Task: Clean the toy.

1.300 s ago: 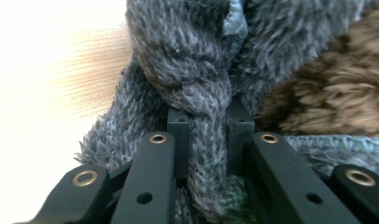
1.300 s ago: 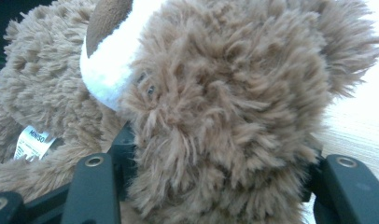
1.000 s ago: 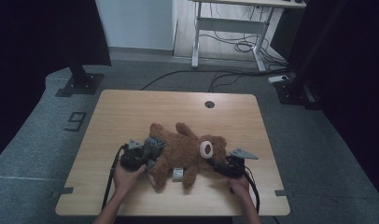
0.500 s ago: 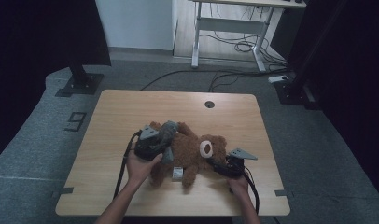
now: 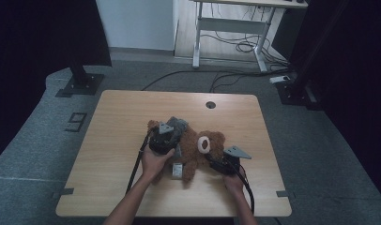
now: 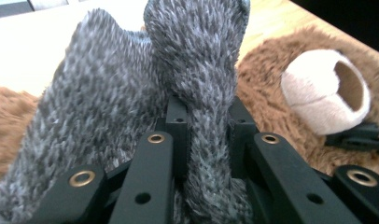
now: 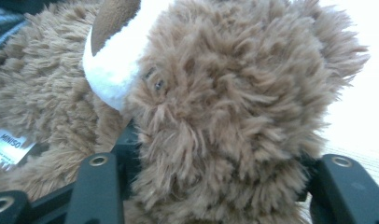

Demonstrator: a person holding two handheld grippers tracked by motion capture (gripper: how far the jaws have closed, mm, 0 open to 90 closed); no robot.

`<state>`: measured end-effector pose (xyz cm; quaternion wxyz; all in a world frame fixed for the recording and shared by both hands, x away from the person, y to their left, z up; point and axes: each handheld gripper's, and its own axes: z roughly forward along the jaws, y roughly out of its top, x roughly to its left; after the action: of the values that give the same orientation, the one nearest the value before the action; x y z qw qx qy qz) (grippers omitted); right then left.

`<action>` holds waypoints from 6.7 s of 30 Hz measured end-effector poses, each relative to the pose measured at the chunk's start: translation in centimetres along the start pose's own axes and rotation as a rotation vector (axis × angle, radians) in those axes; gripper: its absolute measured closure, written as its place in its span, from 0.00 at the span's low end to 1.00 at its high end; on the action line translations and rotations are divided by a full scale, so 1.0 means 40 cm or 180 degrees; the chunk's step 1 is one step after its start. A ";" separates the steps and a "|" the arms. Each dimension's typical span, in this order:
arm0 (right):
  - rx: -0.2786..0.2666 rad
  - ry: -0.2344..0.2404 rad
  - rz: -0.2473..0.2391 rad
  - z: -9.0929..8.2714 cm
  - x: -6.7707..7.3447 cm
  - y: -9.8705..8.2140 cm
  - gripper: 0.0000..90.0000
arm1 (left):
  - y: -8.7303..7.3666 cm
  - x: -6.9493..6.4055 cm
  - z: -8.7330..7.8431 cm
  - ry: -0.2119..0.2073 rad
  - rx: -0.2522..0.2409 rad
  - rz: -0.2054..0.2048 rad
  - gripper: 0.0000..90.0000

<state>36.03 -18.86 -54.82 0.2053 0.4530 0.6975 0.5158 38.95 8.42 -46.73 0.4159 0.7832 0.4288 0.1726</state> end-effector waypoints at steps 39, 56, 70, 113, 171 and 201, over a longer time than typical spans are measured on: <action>0.0585 0.0451 0.0312 -0.022 0.009 0.109 0.00 | -0.195 -0.057 -0.083 -0.0369 -0.0462 -0.0109 0.87; 0.0441 0.0483 0.0271 -0.058 0.018 0.061 0.15 | -0.176 -0.065 -0.107 -0.0447 -0.0393 -0.0169 0.86; 0.0342 0.0370 0.0155 -0.065 0.035 0.050 0.19 | 0.068 -0.278 0.010 -0.0654 -0.0262 0.0443 0.86; 0.0256 0.0260 0.0232 -0.063 0.029 0.041 0.21 | -0.110 0.111 -0.122 0.0117 -0.0043 -0.0311 0.86; 0.0230 0.0281 0.0298 -0.059 0.024 0.039 0.22 | -0.193 0.177 -0.131 0.0293 0.0204 -0.0516 0.86; 0.0221 0.0287 0.0359 -0.058 0.019 0.035 0.22 | -0.021 -0.144 -0.011 -0.0346 0.0098 0.0271 0.86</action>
<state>34.48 -19.36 -52.53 0.1285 0.4747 0.6969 0.5220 34.94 4.18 -46.64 0.4188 0.8152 0.3745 0.1407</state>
